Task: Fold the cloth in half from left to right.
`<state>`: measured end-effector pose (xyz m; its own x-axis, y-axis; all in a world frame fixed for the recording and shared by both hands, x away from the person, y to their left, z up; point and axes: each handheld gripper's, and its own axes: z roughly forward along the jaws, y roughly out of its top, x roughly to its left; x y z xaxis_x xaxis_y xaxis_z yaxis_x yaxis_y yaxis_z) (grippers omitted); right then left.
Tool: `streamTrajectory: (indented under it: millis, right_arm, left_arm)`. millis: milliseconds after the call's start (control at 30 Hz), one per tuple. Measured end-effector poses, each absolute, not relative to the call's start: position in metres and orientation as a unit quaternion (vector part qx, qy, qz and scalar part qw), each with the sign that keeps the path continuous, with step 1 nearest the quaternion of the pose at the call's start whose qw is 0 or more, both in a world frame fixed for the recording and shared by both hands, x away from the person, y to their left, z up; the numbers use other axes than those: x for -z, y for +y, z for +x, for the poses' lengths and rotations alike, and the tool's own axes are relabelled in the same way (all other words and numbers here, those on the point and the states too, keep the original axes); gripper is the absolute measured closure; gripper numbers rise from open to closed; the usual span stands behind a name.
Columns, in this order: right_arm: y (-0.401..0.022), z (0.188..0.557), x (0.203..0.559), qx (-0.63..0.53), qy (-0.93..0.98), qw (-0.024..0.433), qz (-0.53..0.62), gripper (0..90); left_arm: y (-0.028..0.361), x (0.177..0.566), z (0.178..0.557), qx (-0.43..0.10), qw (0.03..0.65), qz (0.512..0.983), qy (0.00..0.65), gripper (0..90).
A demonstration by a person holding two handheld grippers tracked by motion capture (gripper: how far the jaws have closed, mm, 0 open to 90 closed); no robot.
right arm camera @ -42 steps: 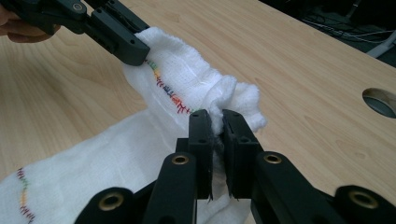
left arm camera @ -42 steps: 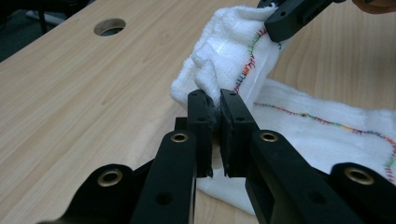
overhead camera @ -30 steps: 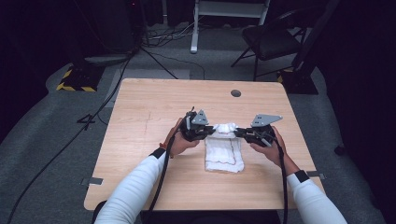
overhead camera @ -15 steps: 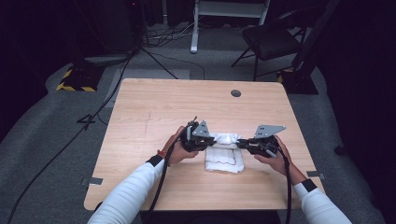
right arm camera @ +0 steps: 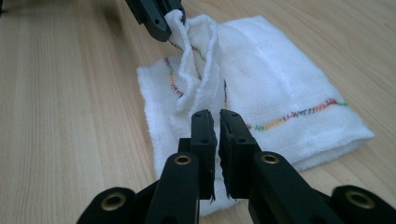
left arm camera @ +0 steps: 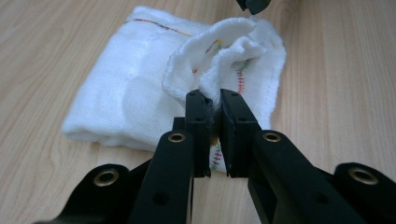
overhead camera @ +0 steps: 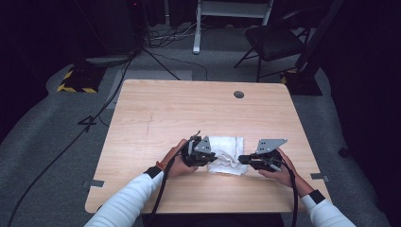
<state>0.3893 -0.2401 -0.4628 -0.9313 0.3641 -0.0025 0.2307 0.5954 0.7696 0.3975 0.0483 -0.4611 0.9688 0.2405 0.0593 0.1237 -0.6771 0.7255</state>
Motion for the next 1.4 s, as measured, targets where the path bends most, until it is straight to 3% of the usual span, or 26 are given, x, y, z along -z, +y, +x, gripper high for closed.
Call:
streamTrajectory:
  millis: [167,267,533,633,667,967,1267,1400]
  right_arm:
    - [-0.240,0.386,0.465,-0.416,0.889,0.083,0.173,76.6]
    - [-0.238,0.384,0.465,-0.414,0.888,0.094,0.178,64.5]
    - [-0.230,0.386,0.477,-0.386,0.901,0.091,0.178,55.4]
    - [-0.226,0.386,0.481,-0.370,0.907,0.098,0.175,56.1]
    - [-0.226,0.385,0.483,-0.367,0.909,0.098,0.173,62.1]
    - [-0.229,0.379,0.481,-0.354,0.917,0.111,0.147,85.9]
    - [-0.239,0.366,0.467,-0.362,0.914,0.120,0.137,86.0]
    - [-0.244,0.363,0.475,-0.340,0.922,0.122,0.141,82.8]
  left_arm:
    - [0.048,0.466,0.391,-0.068,0.384,0.916,0.092,82.5]
    - [0.047,0.468,0.387,-0.069,0.370,0.923,0.083,79.6]
    - [0.050,0.474,0.383,-0.069,0.355,0.929,0.082,77.2]
    - [0.050,0.476,0.383,-0.066,0.354,0.929,0.083,76.8]
    - [0.050,0.477,0.384,-0.065,0.353,0.930,0.083,76.8]
    - [0.055,0.476,0.383,-0.069,0.353,0.929,0.085,80.5]
    - [0.056,0.471,0.374,-0.072,0.353,0.930,0.074,81.0]
    - [0.052,0.478,0.373,-0.067,0.328,0.939,0.079,70.6]
